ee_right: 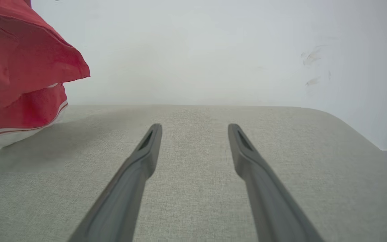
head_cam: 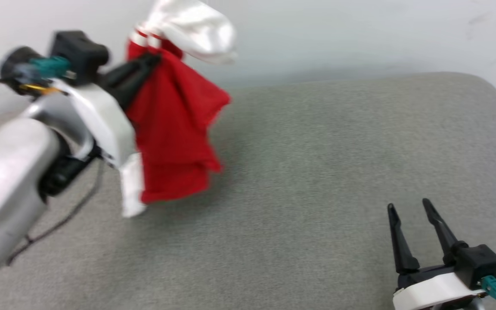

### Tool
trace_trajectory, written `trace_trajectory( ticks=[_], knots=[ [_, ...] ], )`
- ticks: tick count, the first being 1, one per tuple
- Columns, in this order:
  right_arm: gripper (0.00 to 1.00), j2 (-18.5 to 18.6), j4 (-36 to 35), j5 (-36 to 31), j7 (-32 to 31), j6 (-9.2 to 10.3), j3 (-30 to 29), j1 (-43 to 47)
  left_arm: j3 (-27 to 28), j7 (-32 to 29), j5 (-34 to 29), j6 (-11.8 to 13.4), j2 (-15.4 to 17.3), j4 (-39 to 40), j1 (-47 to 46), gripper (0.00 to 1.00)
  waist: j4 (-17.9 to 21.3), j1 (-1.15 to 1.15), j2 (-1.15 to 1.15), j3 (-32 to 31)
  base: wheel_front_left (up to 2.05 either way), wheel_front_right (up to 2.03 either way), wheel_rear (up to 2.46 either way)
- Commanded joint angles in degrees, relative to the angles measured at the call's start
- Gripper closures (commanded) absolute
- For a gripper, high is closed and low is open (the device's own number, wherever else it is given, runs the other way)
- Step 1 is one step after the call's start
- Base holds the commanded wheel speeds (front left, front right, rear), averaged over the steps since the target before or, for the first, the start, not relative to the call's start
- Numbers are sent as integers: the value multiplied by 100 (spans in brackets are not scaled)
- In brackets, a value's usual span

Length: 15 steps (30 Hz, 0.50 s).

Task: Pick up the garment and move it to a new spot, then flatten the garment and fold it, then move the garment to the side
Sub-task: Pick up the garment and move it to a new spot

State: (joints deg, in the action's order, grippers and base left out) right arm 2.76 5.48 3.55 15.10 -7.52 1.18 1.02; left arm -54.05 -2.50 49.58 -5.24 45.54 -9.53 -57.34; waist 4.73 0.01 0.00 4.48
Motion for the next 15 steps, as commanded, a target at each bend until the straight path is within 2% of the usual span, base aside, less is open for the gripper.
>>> trace_trajectory(
  ticks=[1, 4, 7, 11, 15],
  knots=[
    [0, 21, -24, 2, 10, 6, -46, 20, -51, -35, -14, 46, -114, 114, 78, 100, 169, -1, 0, -16, 0, 0, 0],
    [0, 20, -45, 45, 10, 6, -177, -49, -223, -119, -60, 140, -426, 391, 138, 100, 342, -1, 0, 68, 0, 0, 0],
    [0, 19, -45, 109, 10, 6, -293, -136, -426, -151, -64, 208, -884, 461, 239, 100, 539, -1, 0, 179, 0, 0, 0],
    [0, 19, -36, 269, 10, 5, -456, -259, -727, -55, -176, 247, -1631, 261, 314, 100, 780, -1, 0, 433, 0, 0, 0],
    [0, 20, -7, 360, 10, 5, -536, -356, -1131, 78, -355, 159, -2463, -195, 356, 100, 1016, -1, 0, 696, 0, 0, 0]
  ],
)
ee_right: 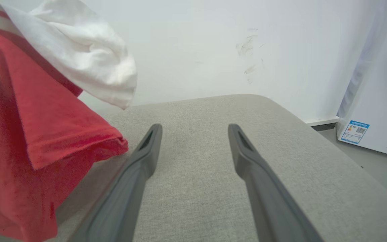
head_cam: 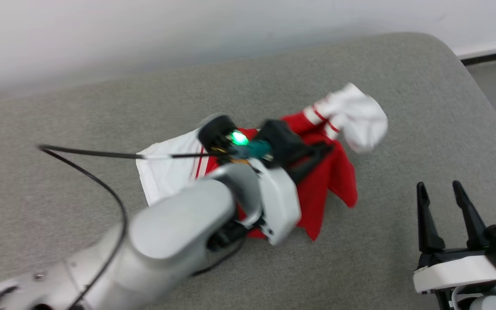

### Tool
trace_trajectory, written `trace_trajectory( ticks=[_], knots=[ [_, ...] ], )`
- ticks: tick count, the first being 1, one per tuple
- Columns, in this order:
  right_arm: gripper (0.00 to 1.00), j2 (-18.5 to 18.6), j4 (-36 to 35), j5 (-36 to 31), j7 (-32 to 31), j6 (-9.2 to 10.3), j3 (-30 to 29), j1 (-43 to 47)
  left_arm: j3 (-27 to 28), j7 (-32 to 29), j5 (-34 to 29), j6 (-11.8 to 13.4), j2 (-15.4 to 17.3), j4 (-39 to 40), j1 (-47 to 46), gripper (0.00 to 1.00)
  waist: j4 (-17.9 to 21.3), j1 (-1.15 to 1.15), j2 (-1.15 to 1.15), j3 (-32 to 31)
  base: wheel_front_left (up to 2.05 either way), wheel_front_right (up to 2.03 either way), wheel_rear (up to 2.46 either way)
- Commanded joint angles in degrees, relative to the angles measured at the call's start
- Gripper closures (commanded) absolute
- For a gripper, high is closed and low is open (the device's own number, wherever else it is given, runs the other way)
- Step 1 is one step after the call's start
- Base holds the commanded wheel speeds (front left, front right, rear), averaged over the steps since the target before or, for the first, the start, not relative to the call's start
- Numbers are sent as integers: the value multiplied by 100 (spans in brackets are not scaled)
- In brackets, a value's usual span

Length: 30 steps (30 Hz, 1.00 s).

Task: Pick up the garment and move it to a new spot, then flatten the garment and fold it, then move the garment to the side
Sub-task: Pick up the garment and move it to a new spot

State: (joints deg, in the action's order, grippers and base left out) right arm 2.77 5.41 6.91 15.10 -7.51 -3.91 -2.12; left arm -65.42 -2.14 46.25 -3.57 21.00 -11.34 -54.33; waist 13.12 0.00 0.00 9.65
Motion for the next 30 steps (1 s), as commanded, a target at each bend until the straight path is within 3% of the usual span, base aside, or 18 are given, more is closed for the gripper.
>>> trace_trajectory(
  ticks=[1, 4, 6, 11, 17, 23, 30],
  knots=[
    [0, 19, 9, 53, 10, 4, -78, -73, -102, 52, -43, -47, -205, -166, 88, 100, 223, 0, 0, 237, 0, 0, 0],
    [0, 17, 66, 192, 10, 4, -242, -178, -383, 162, -133, -140, -742, -665, 180, 100, 352, 0, 0, 409, 0, 0, 0],
    [0, 14, 92, 251, 10, 4, -280, -246, -514, 329, -286, -195, -1030, -1005, 208, 0, 408, 0, 0, 515, 0, 0, 0],
    [0, 16, 108, 310, 10, 4, -321, -298, -639, 906, -460, -300, -1468, -1670, 335, 0, 402, 0, 0, 602, 0, 0, 0],
    [0, 17, 148, 209, 10, 3, -332, -227, -485, 1493, -423, -348, -1491, -2104, 199, 0, 82, 0, 0, 392, 0, 0, 0],
    [0, 16, 48, 46, 10, 4, -317, -125, 290, 1731, -522, -32, -1086, -2026, 252, 0, -379, 0, 0, -5, 0, 0, 0],
    [0, 16, -134, -122, 10, 3, -367, 23, 1863, 1733, -1075, 505, -214, -896, 1045, 0, -895, 0, 0, -403, 0, 0, 0]
  ],
)
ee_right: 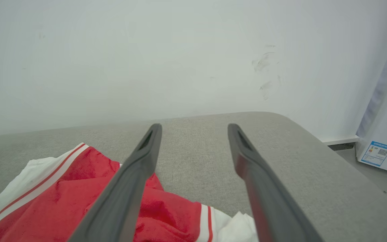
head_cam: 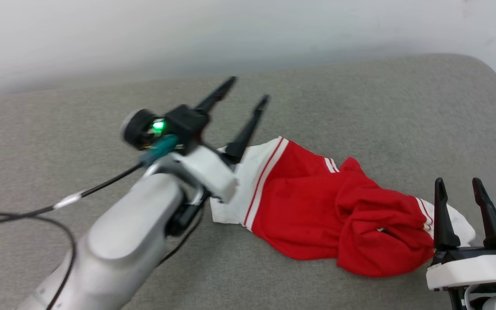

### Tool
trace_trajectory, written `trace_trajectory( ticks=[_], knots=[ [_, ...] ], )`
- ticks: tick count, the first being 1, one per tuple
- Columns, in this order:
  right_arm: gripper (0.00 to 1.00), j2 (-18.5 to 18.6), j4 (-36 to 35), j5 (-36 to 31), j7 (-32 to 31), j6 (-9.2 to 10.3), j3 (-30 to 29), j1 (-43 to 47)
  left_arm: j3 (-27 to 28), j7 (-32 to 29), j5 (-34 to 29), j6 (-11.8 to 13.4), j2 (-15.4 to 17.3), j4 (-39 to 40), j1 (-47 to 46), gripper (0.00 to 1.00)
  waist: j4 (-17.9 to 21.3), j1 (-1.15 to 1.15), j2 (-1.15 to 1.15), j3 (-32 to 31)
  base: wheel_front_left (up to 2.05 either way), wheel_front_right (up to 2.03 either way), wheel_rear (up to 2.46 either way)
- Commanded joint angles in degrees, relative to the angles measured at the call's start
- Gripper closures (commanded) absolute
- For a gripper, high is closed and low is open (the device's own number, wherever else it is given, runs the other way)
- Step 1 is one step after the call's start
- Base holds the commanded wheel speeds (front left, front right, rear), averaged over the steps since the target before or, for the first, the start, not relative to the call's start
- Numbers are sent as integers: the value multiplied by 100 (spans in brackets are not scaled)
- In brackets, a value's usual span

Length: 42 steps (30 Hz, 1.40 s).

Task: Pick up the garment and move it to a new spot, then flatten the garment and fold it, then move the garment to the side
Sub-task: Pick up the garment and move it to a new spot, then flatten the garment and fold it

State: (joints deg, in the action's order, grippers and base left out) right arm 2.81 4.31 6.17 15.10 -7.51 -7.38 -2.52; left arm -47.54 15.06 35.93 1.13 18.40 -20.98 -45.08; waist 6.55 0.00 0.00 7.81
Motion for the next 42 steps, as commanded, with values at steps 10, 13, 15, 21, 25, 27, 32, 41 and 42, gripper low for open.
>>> trace_trajectory(
  ticks=[10, 13, 15, 21, 25, 27, 32, 41, 42],
  knots=[
    [0, 14, -162, -86, 10, 4, 44, 261, 2129, 15, -488, 523, 719, 1358, 2295, 0, -580, 0, 0, -464, 0, 0, 0],
    [0, 13, -200, -62, 10, 3, 15, 292, 2536, 16, -419, 393, 484, 1696, 2942, 0, -629, 0, 0, -493, 0, 0, 0],
    [0, 13, -210, -42, 10, 4, 20, 318, 2806, 16, -525, 334, 354, 1862, 3296, 0, -632, 0, 0, -497, 0, 0, 0],
    [0, 13, -224, 1, 9, 3, 44, 362, 3339, 15, -982, 127, -265, 2235, 4121, 0, -605, 0, 0, -527, 0, 0, 0],
    [0, 13, -181, 15, 9, 3, 71, 391, 3554, 15, -1255, -160, -540, 2228, 4516, 0, -540, 0, 0, -626, 0, 0, 0],
    [0, 13, -170, 28, 9, 3, 88, 388, 3619, 15, -1413, -260, -612, 2169, 4613, 0, -504, 0, 0, -670, 0, 0, 0],
    [0, 13, -168, 47, 9, 3, 138, 398, 3815, 16, -1566, -525, -793, 2087, 4697, 0, -421, 0, 0, -726, 0, 0, 0],
    [0, 14, -231, 32, 9, 3, 188, 392, 3906, -66, -1645, -739, -795, 1891, 4371, 0, -280, 0, 0, -584, 0, 0, 0],
    [0, 13, -252, 14, 9, 3, 180, 364, 3826, -171, -1666, -761, -704, 1858, 4234, 0, -263, 0, 0, -521, 0, 0, 0]
  ],
)
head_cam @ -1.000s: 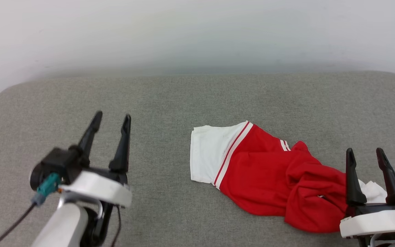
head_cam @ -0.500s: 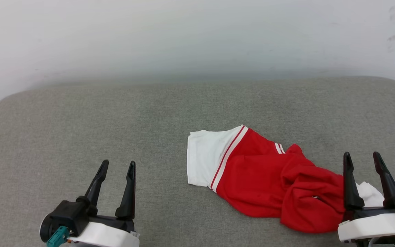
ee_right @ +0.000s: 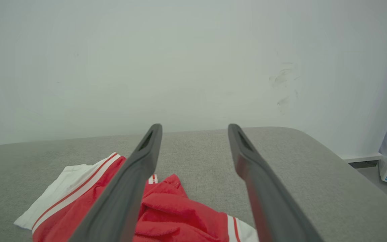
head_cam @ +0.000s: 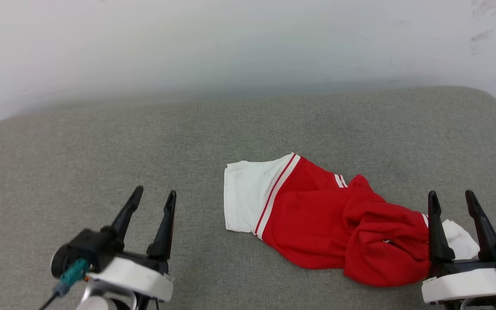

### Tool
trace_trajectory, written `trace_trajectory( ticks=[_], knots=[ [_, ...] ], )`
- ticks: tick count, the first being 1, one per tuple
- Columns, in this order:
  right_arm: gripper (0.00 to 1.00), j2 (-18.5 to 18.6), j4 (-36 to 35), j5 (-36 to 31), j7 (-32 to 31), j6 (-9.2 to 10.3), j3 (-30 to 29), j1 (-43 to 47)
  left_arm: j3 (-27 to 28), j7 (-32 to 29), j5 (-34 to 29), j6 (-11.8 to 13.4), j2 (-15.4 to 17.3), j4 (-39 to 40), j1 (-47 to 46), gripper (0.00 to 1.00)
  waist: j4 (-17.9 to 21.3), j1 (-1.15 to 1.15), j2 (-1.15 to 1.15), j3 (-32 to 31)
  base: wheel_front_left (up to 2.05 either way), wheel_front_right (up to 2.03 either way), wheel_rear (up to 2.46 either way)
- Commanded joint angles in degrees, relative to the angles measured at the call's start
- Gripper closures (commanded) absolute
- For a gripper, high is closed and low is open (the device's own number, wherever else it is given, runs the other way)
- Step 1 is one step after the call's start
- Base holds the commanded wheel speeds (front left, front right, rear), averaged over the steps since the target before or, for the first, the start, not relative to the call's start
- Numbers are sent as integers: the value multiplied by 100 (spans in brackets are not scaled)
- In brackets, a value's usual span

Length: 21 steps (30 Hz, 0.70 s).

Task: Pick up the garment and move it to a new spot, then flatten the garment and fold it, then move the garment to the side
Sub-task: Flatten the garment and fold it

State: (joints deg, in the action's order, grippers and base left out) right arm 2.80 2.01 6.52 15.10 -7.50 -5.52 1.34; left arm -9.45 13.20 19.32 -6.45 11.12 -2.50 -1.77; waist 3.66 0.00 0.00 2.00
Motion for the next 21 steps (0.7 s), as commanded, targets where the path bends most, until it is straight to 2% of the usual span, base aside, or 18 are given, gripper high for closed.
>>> trace_trajectory(
  ticks=[1, 6, 10, 16, 21],
  knots=[
    [0, 14, -45, -34, 9, 2, -6, -57, -35, -129, 9, -19, 94, -4, -269, 0, 42, 0, 0, 130, 0, 0, 0],
    [0, 15, -110, -33, 9, 2, -35, -217, -488, -1213, 44, -91, 716, -49, -1345, 0, 183, 0, 0, 534, 0, 0, 0],
    [0, 14, -144, 47, 9, 3, -24, -353, -1069, -2310, 413, -98, 1284, -25, -2429, 0, 360, 0, 0, 913, 0, 0, 0],
    [0, 13, -152, 170, 9, 2, 15, -572, -2216, -4173, 1512, -92, 2105, -287, -3961, 0, 661, 0, 0, 1408, 0, 0, 0],
    [0, 12, -158, 301, 9, 3, 84, -756, -2839, -5424, 2430, -93, 2425, -624, -4894, 0, 933, 0, 0, 1788, 0, 0, 0]
  ],
)
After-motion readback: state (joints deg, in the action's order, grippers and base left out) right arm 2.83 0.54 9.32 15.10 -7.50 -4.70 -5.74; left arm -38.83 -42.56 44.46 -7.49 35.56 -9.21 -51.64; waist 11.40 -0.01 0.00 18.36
